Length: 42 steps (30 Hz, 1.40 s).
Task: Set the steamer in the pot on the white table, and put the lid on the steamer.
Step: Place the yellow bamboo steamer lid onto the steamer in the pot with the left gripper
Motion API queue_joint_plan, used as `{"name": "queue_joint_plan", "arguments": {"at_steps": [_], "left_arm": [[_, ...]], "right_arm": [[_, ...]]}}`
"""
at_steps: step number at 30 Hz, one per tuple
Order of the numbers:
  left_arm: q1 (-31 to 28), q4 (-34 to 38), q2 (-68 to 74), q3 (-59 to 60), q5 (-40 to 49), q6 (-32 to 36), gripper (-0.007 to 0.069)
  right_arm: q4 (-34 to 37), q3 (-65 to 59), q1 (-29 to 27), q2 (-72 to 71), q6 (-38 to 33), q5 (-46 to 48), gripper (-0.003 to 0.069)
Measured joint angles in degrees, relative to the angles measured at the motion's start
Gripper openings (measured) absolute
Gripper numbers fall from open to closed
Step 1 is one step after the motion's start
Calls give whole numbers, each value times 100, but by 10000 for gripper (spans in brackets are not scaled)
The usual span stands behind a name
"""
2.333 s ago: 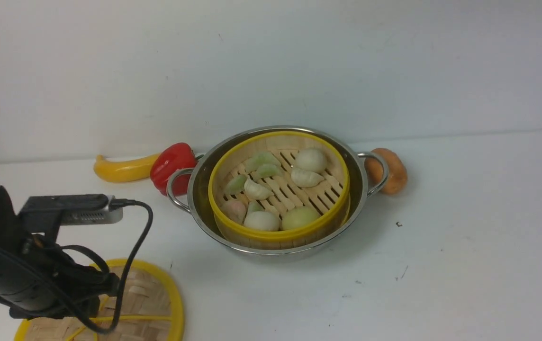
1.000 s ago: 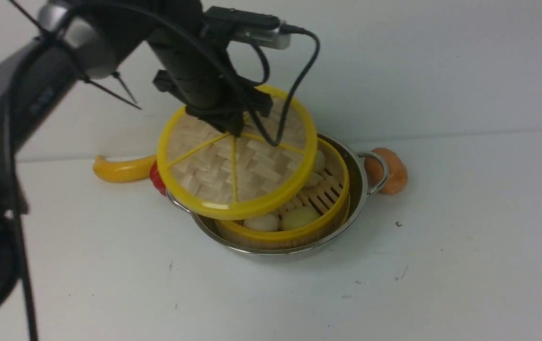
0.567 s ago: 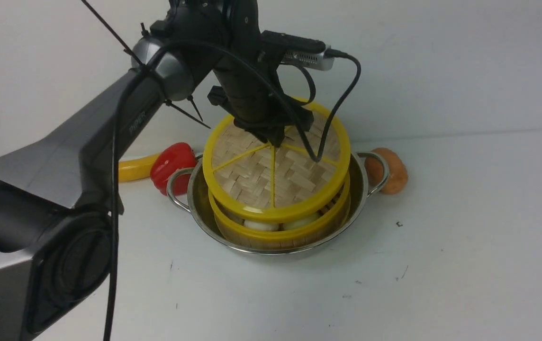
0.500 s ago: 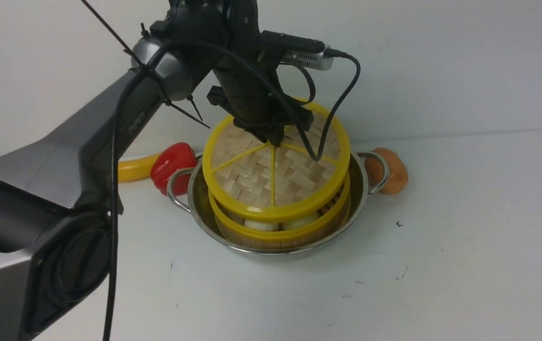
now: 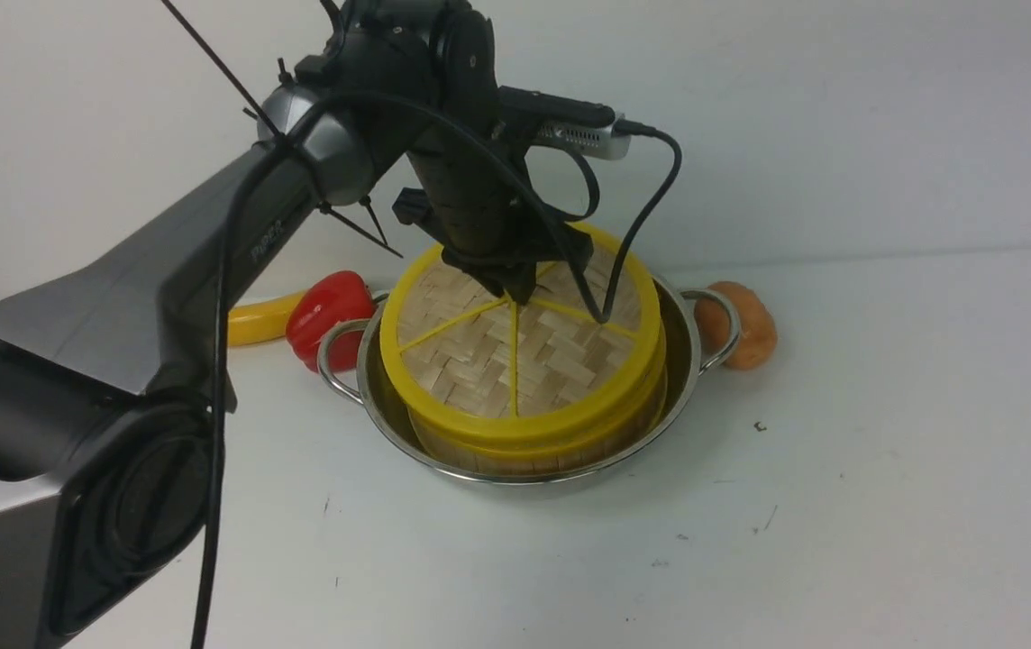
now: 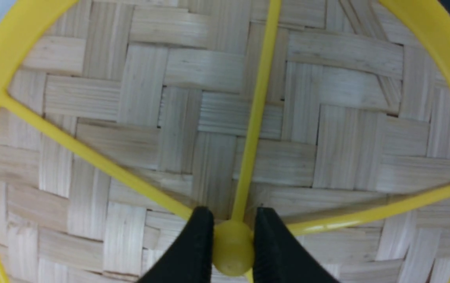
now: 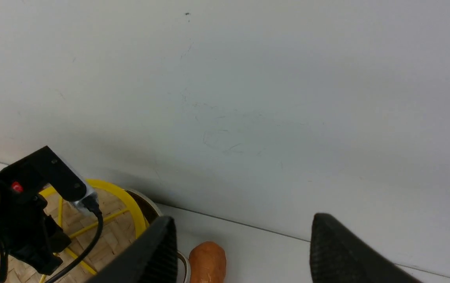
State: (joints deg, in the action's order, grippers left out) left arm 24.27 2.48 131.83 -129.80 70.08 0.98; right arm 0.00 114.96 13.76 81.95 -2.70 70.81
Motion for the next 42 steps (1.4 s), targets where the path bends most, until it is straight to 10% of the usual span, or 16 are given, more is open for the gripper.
{"name": "queue_joint_plan", "arguments": {"at_steps": [42], "left_arm": [[7,50,150,-28,-5,303,115]], "right_arm": [[0,0,0,39,0,0,448]]}}
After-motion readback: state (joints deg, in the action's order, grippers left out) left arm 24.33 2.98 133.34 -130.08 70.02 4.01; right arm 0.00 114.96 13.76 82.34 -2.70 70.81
